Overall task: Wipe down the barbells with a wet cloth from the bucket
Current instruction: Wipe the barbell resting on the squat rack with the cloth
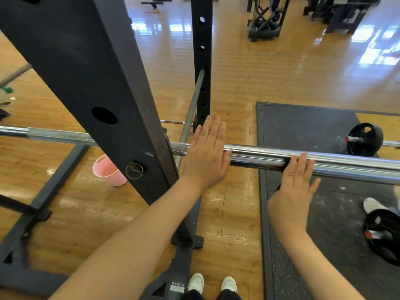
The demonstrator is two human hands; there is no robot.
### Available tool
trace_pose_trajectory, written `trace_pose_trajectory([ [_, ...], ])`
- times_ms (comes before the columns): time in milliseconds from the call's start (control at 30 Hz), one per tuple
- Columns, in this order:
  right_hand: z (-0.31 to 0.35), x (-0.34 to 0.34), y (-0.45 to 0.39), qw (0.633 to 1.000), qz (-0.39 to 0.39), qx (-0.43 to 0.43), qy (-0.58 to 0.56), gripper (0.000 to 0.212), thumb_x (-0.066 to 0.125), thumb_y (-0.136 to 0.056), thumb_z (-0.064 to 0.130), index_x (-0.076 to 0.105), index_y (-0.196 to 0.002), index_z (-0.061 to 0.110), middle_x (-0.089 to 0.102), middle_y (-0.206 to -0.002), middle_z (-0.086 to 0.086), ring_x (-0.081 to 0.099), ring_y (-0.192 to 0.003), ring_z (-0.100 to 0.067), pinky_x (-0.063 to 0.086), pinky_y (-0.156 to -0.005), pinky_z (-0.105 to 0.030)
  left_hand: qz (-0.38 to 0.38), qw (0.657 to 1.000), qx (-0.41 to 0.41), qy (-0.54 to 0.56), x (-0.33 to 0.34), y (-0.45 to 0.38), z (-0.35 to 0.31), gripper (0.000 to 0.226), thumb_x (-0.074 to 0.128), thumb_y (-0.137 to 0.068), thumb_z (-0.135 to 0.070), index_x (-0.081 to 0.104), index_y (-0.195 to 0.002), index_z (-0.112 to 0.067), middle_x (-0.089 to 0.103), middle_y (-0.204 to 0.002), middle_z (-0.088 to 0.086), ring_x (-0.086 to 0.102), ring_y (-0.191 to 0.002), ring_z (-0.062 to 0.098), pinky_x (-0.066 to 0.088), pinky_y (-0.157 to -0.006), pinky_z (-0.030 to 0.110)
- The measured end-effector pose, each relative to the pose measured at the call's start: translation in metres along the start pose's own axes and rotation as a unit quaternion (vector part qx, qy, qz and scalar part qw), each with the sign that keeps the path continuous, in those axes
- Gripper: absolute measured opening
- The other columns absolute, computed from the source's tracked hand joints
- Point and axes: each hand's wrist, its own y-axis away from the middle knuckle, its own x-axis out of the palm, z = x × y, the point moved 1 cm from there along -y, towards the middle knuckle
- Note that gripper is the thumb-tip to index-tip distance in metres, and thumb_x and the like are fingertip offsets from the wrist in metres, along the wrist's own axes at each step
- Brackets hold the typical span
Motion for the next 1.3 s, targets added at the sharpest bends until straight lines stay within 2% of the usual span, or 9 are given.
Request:
trace_pose_trajectory([
  [133,0.025,0.015,0.007,0.997,0.035,-0.068,-0.013,0.083,0.022,-0.067,-0.011,0.009,-0.148,0.003,0.005,-0.156,-0.010,-0.006,-0.145,-0.024,-0.015,-0.114,-0.044,0.037,0.999,-0.008,0.018,-0.003,-0.012,0.002,0.056,0.030,-0.093,-0.029,0.045,-0.134,0.007,0.050,-0.137,0.022,0.041,-0.132,0.036,0.025,-0.110,0.042],
  [233,0.012,0.010,0.005,0.995,0.030,-0.094,-0.015,0.087,0.035,-0.070,-0.020,0.009,-0.148,0.008,0.009,-0.156,-0.007,-0.005,-0.145,-0.022,-0.017,-0.114,-0.045,0.096,0.994,-0.012,0.056,-0.013,-0.019,0.004,0.055,0.028,-0.097,-0.029,0.037,-0.140,0.005,0.045,-0.142,0.020,0.035,-0.136,0.033,0.023,-0.113,0.038],
  [400,0.005,0.003,-0.008,1.000,-0.009,-0.016,-0.010,0.082,0.034,-0.065,-0.020,0.022,-0.144,-0.001,0.020,-0.153,-0.020,0.007,-0.142,-0.034,-0.002,-0.109,-0.060,0.213,0.973,-0.063,0.064,-0.021,-0.041,0.006,0.054,0.025,-0.103,-0.034,0.022,-0.149,-0.005,0.028,-0.154,0.009,0.017,-0.144,0.023,0.018,-0.114,0.035],
  [567,0.040,0.016,0.007,0.996,0.023,-0.084,-0.010,0.081,0.018,-0.068,-0.009,0.011,-0.148,0.005,0.010,-0.156,-0.012,-0.004,-0.144,-0.024,-0.015,-0.113,-0.047,0.064,0.997,-0.030,0.003,-0.015,-0.010,-0.001,0.055,0.027,-0.098,-0.033,0.038,-0.141,0.000,0.038,-0.147,0.017,0.029,-0.140,0.030,0.019,-0.114,0.043],
  [733,0.014,0.008,0.000,1.000,-0.007,-0.018,0.001,0.088,0.042,-0.064,-0.024,0.020,-0.145,0.002,0.015,-0.154,-0.019,0.005,-0.142,-0.034,-0.014,-0.111,-0.049,-0.002,1.000,0.000,-0.015,-0.003,0.001,0.002,0.053,0.031,-0.094,-0.027,0.048,-0.134,0.003,0.046,-0.141,0.020,0.036,-0.136,0.034,0.026,-0.112,0.046],
  [833,0.017,0.011,0.000,1.000,-0.018,0.013,0.004,0.088,0.034,-0.063,-0.021,0.014,-0.146,0.000,0.012,-0.154,-0.021,0.004,-0.142,-0.035,-0.009,-0.111,-0.052,0.007,1.000,0.012,-0.007,0.001,-0.005,0.004,0.052,0.031,-0.093,-0.025,0.050,-0.132,0.004,0.049,-0.138,0.021,0.040,-0.133,0.035,0.027,-0.110,0.045],
  [1033,0.038,0.025,0.003,0.994,-0.007,-0.110,0.012,0.078,0.022,-0.071,-0.009,0.015,-0.147,0.006,0.013,-0.155,-0.007,-0.009,-0.145,-0.019,-0.016,-0.112,-0.049,0.074,0.996,-0.016,0.037,-0.009,-0.020,0.006,0.051,0.029,-0.095,-0.024,0.047,-0.135,0.004,0.050,-0.137,0.020,0.039,-0.134,0.033,0.028,-0.111,0.040],
  [1200,0.009,0.012,-0.003,0.998,-0.056,0.003,0.023,0.082,0.040,-0.068,-0.021,0.022,-0.145,0.001,0.019,-0.153,-0.017,0.006,-0.143,-0.032,-0.002,-0.107,-0.062,0.090,0.994,-0.027,0.046,-0.013,-0.022,0.009,0.048,0.030,-0.101,-0.022,0.031,-0.145,-0.003,0.034,-0.151,0.012,0.022,-0.143,0.024,0.015,-0.116,0.031],
  [1300,0.032,0.021,0.003,0.999,-0.041,-0.017,0.016,0.082,0.031,-0.067,-0.019,0.017,-0.145,0.001,0.018,-0.153,-0.019,0.005,-0.143,-0.031,-0.005,-0.109,-0.059,0.116,0.990,-0.049,0.056,-0.016,-0.026,0.008,0.048,0.028,-0.102,-0.022,0.029,-0.147,-0.006,0.031,-0.152,0.008,0.021,-0.143,0.019,0.016,-0.114,0.028],
])
